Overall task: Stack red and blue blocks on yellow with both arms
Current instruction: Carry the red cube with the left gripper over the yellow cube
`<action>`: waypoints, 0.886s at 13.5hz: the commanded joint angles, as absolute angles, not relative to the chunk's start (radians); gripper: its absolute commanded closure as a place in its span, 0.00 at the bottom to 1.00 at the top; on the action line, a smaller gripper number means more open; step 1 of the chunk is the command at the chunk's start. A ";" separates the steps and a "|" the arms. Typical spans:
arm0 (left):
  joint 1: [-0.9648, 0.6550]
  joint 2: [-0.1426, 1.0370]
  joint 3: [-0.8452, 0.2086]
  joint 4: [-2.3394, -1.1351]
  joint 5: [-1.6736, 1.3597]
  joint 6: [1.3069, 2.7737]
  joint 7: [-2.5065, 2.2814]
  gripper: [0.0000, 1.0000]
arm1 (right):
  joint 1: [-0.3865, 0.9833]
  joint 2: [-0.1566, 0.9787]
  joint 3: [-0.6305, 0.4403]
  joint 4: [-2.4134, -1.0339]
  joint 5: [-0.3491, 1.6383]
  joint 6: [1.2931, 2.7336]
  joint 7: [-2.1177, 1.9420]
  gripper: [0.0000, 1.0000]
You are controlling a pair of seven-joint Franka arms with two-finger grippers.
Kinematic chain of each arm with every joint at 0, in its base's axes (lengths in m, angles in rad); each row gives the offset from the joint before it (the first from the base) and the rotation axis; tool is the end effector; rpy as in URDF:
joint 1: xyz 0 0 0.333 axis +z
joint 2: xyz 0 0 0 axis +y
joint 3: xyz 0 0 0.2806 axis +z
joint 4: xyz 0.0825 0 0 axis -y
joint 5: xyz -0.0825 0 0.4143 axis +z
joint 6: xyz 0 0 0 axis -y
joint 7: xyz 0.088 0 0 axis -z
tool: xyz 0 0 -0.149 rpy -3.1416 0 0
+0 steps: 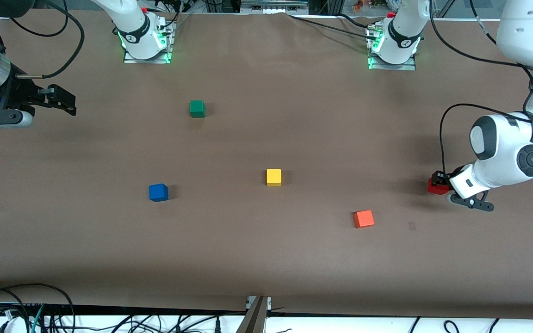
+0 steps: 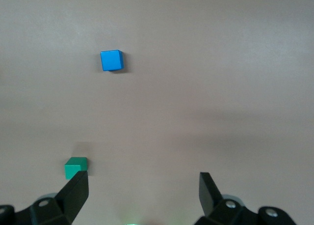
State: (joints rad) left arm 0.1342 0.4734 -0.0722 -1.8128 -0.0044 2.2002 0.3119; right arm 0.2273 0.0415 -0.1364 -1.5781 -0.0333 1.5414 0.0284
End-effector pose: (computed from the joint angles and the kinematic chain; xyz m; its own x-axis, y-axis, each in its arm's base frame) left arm 0.6420 0.0396 0.1804 0.9683 -0.2398 -0.0697 -0.2358 -0.9699 0.0605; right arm 0.5859 0.0494 0.5170 0.9952 0.0609 -0.0766 0.0642 -0.9971 0.0411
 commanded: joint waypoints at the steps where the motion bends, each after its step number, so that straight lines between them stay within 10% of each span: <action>1: 0.106 0.462 -0.184 -1.676 0.006 2.073 0.124 1.00 | 0.219 0.055 -0.140 -1.569 -0.012 1.545 0.002 0.00; 12: -0.451 0.759 -0.176 -1.304 0.009 2.060 -0.554 1.00 | 0.233 0.061 -0.118 -1.557 -0.020 1.583 0.014 0.00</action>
State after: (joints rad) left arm -0.4087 0.7037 -0.2007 -1.3939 -0.0040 2.0840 -0.5188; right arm 0.2265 0.0588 -0.1342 -1.5754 -0.0325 1.5741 0.0231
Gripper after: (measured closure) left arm 0.441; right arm 0.000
